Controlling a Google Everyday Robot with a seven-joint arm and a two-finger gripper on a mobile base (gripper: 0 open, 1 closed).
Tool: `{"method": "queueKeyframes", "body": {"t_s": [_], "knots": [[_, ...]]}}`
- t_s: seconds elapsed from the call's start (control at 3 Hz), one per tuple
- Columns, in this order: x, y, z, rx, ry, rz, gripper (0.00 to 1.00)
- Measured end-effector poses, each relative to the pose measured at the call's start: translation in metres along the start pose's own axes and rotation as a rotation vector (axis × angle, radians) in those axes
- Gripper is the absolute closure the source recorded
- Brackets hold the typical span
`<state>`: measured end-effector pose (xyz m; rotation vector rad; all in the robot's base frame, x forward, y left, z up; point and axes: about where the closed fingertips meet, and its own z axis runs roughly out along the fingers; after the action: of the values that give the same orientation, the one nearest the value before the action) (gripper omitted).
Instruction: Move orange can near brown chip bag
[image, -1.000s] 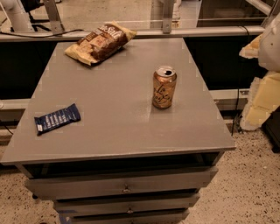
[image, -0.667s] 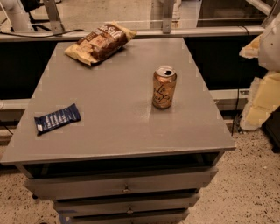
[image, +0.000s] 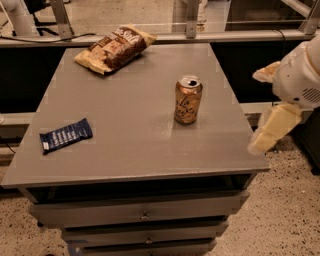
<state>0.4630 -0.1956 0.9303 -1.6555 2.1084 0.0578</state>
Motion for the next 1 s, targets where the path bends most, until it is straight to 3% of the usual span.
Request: {"method": "queueKeyframes", "body": {"t_s": [0.33,1.0], "knots": [[-0.022,-0.017,0.048,-0.013,-0.168,-0.005,0.00],[-0.062,-0.064,0.107,0.003,-0.466,0.070,0.00]]}}
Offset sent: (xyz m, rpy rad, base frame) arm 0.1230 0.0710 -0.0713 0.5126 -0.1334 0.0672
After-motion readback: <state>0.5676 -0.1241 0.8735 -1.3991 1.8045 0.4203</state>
